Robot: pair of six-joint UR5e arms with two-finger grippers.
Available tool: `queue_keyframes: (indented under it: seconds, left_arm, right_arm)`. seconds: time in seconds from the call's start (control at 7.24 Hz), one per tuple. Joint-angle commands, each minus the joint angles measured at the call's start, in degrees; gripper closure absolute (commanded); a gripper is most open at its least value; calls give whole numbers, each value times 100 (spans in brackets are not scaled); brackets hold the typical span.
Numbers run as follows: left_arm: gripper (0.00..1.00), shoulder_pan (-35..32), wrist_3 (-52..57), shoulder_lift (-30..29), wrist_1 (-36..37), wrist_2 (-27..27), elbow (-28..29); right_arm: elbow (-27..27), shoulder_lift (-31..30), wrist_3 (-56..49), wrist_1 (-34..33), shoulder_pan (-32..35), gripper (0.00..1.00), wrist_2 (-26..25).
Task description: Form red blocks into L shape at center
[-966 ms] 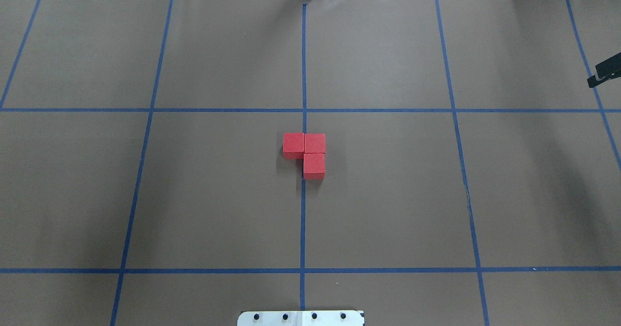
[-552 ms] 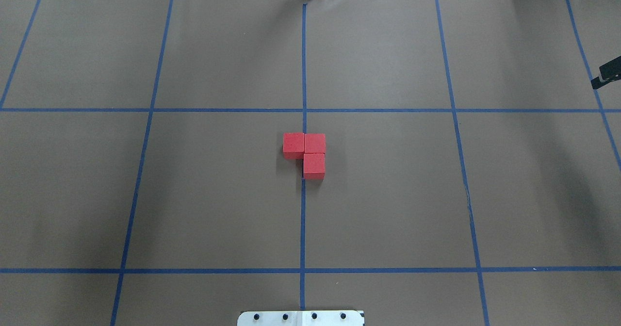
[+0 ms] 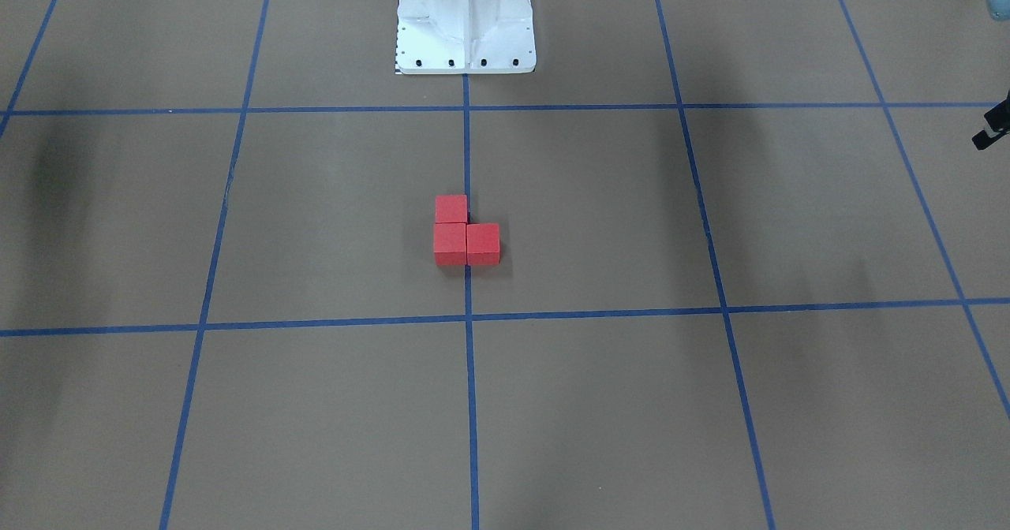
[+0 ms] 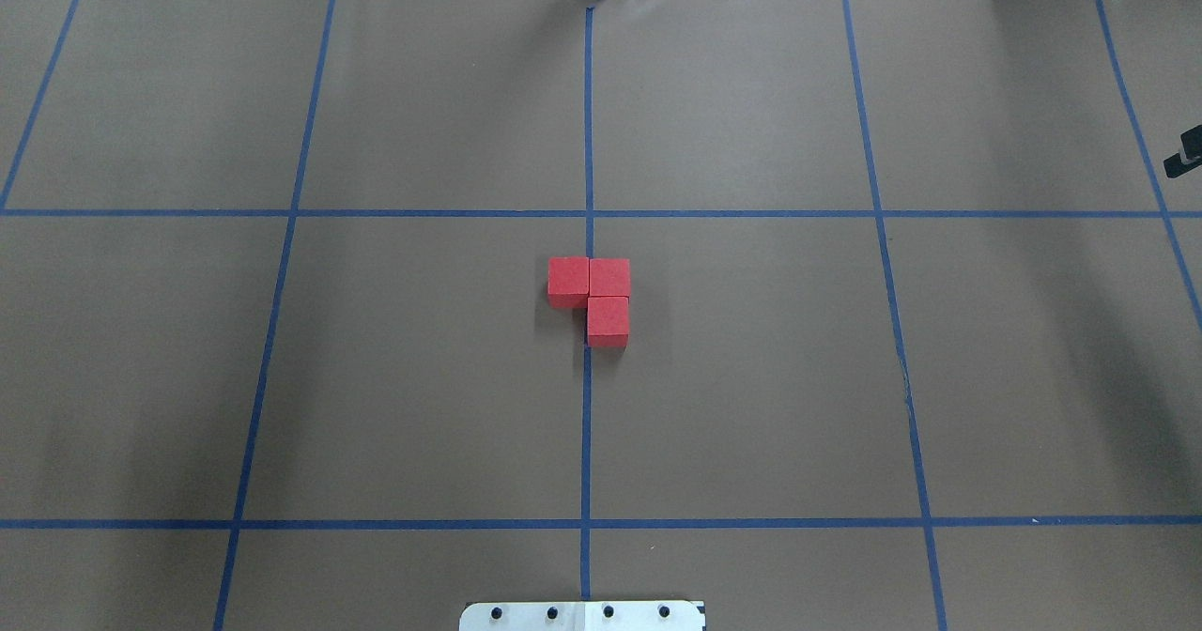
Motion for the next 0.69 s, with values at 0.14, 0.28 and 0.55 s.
queue_keyframes:
  seconds: [0.14, 0.28, 0.55]
  left_arm:
    - [0, 0, 0, -41, -9, 9, -68]
    - [0, 0, 0, -59, -9, 9, -60]
    - [0, 0, -9, -67, 0, 9, -68]
  right_arm:
    - [0, 26, -29, 0, 31, 0, 0]
    - [0, 43, -29, 0, 31, 0, -9]
    - [-105, 61, -47, 18, 31, 0, -44]
